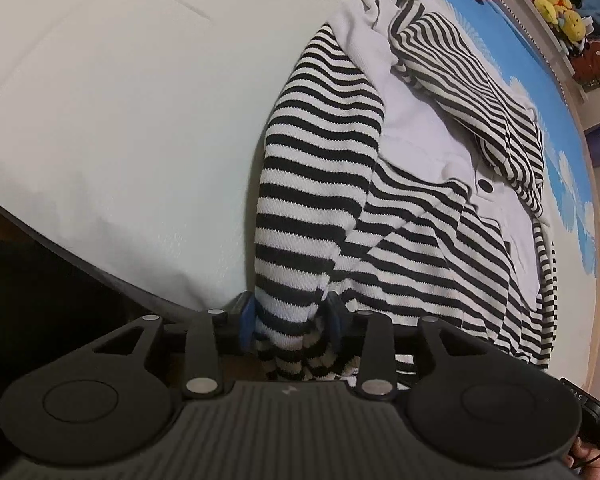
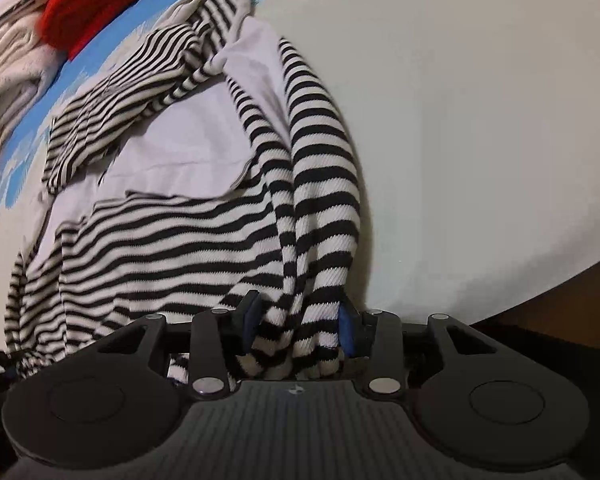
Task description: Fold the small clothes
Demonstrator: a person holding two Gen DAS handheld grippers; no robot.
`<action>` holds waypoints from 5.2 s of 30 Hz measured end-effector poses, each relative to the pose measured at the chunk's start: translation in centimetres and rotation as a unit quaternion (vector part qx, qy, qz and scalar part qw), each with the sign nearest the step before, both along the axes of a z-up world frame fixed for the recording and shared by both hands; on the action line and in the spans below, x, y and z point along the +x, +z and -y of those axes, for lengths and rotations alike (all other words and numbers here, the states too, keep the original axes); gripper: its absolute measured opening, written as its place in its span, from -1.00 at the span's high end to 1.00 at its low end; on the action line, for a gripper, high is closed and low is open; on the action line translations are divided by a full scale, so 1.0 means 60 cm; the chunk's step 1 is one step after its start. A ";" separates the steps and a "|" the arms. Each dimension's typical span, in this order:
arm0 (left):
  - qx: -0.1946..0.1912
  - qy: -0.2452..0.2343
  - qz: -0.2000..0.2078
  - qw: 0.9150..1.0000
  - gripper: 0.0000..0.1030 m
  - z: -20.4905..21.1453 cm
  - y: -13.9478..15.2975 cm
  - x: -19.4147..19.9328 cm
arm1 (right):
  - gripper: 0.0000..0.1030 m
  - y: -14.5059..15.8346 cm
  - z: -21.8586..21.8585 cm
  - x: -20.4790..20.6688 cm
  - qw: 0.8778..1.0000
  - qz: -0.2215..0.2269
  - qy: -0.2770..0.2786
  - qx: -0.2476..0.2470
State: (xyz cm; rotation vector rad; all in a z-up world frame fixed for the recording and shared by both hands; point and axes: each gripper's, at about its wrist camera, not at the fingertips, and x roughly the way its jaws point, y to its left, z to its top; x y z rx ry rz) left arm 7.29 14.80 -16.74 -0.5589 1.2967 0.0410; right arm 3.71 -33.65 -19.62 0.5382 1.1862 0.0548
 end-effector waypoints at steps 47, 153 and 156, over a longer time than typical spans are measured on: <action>-0.020 -0.053 0.180 0.982 0.09 -0.127 0.148 0.297 | 0.20 0.169 0.105 0.261 0.981 0.174 -0.082 -0.016; 0.062 -0.189 0.046 0.979 0.99 -0.089 0.039 0.176 | 1.00 0.063 0.169 0.135 0.998 0.037 -0.010 0.054; 0.061 -0.179 0.043 0.981 0.98 -0.087 0.040 0.183 | 0.89 0.056 0.125 0.142 0.997 0.031 0.063 0.038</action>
